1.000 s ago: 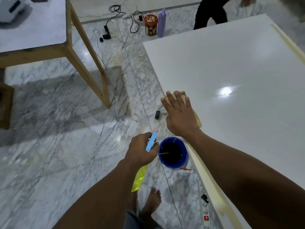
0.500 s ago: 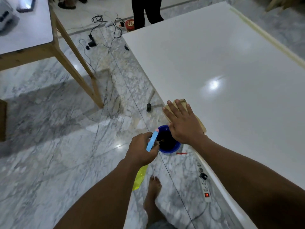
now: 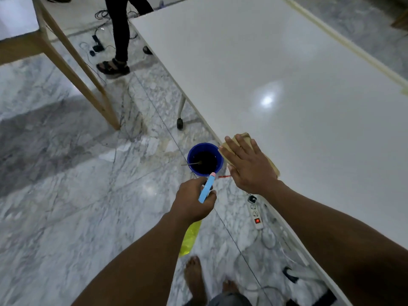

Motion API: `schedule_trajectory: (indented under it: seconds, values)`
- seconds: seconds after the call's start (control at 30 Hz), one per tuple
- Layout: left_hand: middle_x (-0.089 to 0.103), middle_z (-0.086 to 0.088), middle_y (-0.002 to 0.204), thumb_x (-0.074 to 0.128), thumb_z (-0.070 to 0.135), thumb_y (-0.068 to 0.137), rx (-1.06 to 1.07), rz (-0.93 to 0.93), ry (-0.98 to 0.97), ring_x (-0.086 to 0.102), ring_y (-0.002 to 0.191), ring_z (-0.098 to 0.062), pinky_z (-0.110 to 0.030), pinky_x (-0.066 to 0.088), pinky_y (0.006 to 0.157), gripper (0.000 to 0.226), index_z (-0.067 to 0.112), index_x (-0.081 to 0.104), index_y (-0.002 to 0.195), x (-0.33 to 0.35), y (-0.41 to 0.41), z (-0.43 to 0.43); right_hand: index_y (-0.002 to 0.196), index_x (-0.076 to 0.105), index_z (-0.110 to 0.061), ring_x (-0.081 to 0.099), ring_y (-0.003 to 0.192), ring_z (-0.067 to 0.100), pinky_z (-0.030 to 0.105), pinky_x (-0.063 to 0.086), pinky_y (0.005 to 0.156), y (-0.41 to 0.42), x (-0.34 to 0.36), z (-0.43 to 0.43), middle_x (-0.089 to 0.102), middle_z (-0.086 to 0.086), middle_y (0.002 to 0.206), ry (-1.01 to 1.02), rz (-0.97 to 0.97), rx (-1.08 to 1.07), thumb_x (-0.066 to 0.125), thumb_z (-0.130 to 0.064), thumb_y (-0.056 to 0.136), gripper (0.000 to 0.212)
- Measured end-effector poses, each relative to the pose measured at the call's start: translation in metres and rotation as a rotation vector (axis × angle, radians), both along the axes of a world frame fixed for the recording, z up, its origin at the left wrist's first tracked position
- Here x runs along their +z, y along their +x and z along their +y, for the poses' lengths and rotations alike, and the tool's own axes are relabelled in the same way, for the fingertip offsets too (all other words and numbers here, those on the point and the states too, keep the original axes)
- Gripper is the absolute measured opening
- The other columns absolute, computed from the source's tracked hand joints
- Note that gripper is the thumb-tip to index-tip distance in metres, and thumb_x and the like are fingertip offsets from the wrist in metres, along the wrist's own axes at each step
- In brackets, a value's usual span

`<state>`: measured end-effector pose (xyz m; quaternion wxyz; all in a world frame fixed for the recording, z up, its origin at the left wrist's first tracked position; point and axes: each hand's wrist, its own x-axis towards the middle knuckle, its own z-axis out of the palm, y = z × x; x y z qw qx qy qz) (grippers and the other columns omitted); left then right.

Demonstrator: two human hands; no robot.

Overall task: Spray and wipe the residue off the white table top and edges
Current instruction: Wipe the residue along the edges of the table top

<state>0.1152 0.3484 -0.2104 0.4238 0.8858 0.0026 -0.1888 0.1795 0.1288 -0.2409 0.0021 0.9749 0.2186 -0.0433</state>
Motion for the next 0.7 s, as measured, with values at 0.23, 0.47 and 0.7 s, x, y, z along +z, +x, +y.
schedule_trajectory:
  seconds: [0.23, 0.47, 0.7]
  values:
    - [0.071, -0.009, 0.075, 0.068, 0.028, 0.088, -0.045, -0.032, 0.014, 0.070, 0.064, -0.030, -0.053, 0.061, 0.066, 0.013, 0.015, 0.066, 0.088, 0.002, -0.054, -0.047, 0.159, 0.015, -0.027, -0.001, 0.154, 0.027, 0.055, 0.014, 0.122, -0.072, -0.003, -0.040, 0.004, 0.002, 0.168, -0.012, -0.001, -0.014, 0.036, -0.035, 0.098, 0.064]
    - [0.070, -0.008, 0.074, 0.062, 0.037, 0.081, -0.015, -0.027, 0.035, 0.071, 0.062, -0.031, -0.053, 0.062, 0.063, 0.021, 0.017, 0.066, 0.085, 0.005, -0.136, -0.081, 0.158, 0.017, -0.026, 0.000, 0.154, 0.027, 0.056, 0.014, 0.121, -0.167, 0.002, -0.086, 0.006, 0.002, 0.168, -0.007, 0.015, -0.023, 0.039, -0.034, 0.096, 0.067]
    - [0.070, -0.011, 0.075, 0.062, 0.038, 0.080, -0.039, -0.007, -0.002, 0.070, 0.062, -0.034, -0.054, 0.062, 0.063, 0.022, 0.017, 0.067, 0.085, -0.001, -0.241, -0.139, 0.159, 0.017, -0.026, 0.000, 0.154, 0.027, 0.056, 0.014, 0.121, -0.277, 0.008, -0.142, 0.005, 0.003, 0.168, -0.016, 0.038, -0.033, 0.033, -0.035, 0.095, 0.066]
